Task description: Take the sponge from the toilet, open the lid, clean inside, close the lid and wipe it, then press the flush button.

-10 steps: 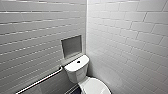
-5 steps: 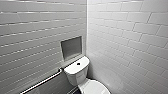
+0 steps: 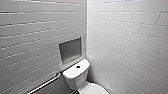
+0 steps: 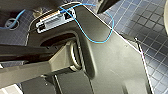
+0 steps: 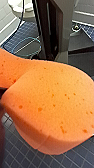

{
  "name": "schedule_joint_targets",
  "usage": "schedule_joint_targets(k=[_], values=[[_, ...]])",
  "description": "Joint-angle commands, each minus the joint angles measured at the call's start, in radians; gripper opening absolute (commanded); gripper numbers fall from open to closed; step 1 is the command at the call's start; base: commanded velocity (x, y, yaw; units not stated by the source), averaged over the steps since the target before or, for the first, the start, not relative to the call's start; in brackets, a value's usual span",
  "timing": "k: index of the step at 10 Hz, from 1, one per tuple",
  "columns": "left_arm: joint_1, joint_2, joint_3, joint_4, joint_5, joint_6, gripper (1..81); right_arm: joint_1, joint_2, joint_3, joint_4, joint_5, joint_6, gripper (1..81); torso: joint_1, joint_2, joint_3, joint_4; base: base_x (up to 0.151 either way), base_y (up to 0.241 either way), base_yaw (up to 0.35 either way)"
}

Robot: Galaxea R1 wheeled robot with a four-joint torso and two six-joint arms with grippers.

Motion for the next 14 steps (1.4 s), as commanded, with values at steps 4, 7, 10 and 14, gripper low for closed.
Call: schedule_joint_targets(k=[4,7,10,14], values=[[-0.039,0.000,0.003,-0.011,0.073,-0.002,81.1,0.014,-0.009,-0.004,-0.017,-0.031,0.001,1.0,0.000,0.000,0.000,0.000,0.114,0.000,0.000],[-0.039,0.000,0.003,-0.011,0.073,-0.002,81.1,0.016,-0.010,-0.004,-0.018,-0.031,0.001,1.0,0.001,0.000,0.000,0.000,0.064,0.000,0.000],[-0.039,0.002,0.003,-0.011,0.073,-0.002,81.1,0.016,-0.012,-0.004,-0.018,-0.031,-0.001,1.0,0.002,0.001,0.000,0.000,0.000,0.000,0.000],[-0.076,-0.035,0.027,-0.034,0.076,-0.002,81.1,0.017,-0.012,-0.004,-0.020,-0.028,0.001,1.0,0.001,0.001,0.000,0.000,0.000,0.000,0.000]])
